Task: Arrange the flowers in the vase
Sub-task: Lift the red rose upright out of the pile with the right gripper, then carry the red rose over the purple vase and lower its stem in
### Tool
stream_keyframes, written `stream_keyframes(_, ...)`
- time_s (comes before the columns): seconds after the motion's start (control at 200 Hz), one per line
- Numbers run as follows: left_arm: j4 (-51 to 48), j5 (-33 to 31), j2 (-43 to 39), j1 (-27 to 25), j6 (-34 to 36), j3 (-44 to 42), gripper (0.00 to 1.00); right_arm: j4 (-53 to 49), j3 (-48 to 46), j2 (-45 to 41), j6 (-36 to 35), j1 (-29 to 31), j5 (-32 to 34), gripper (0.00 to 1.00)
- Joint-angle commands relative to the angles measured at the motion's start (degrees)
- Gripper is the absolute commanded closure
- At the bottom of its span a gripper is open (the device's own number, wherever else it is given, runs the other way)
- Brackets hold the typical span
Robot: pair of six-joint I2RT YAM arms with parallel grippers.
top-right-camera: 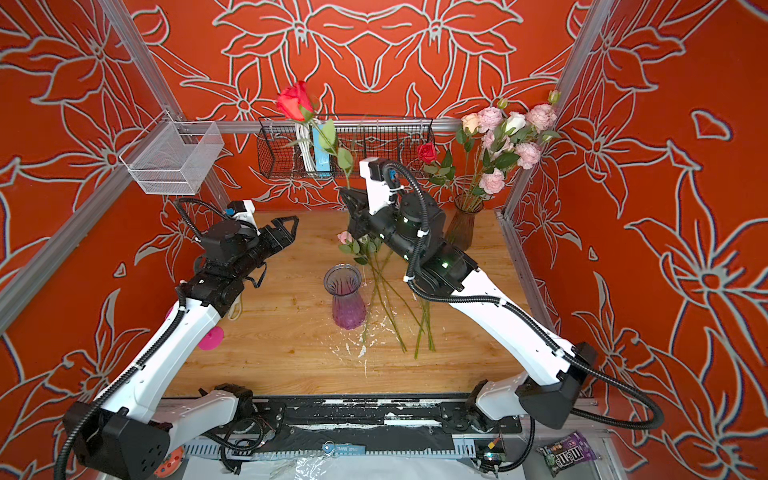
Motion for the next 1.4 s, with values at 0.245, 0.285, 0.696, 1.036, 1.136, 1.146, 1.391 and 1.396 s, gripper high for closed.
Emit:
stream_keyframes(0.245,2.9,2.7,0.0,2.4,-3.5,-0.2,0.15,-6.0,10.0,6.2,-7.7,3.0,1.6,1.0)
stream_keyframes(0.285,3.0,2.5,-0.1,2.5,-3.5,-0.3,0.15,-4.8,7.1,5.8,-7.5,2.9,1.6,1.0)
stream_keyframes(0.696,3.7,-0.2,-2.1,3.0,-5.1,-2.3,0.16,15.4,-25.6,1.2,2.9,3.0,2.9,1.0)
stream_keyframes(1.036,1.7,-2.8,-2.7,4.4,-4.9,-1.8,0.16,12.6,-27.6,-0.8,4.2,2.9,4.9,0.73)
stream_keyframes(1.136,1.2,-3.9,-3.8,4.6,-3.8,-1.5,0.16,11.7,-27.4,-2.4,4.0,3.1,5.0,0.72)
stream_keyframes(1.146,1.1,-4.1,-3.9,4.6,-3.8,-1.4,0.16,11.6,-27.4,-2.7,4.0,3.1,5.1,0.72)
stream_keyframes(1.391,-3.7,-6.4,-8.2,5.2,-0.8,1.7,0.17,1.8,-27.7,-10.2,2.4,2.0,11.6,0.64)
stream_keyframes(1.396,-3.8,-6.4,-8.6,5.3,-0.9,1.8,0.17,1.4,-27.7,-10.3,2.5,1.8,11.9,0.64)
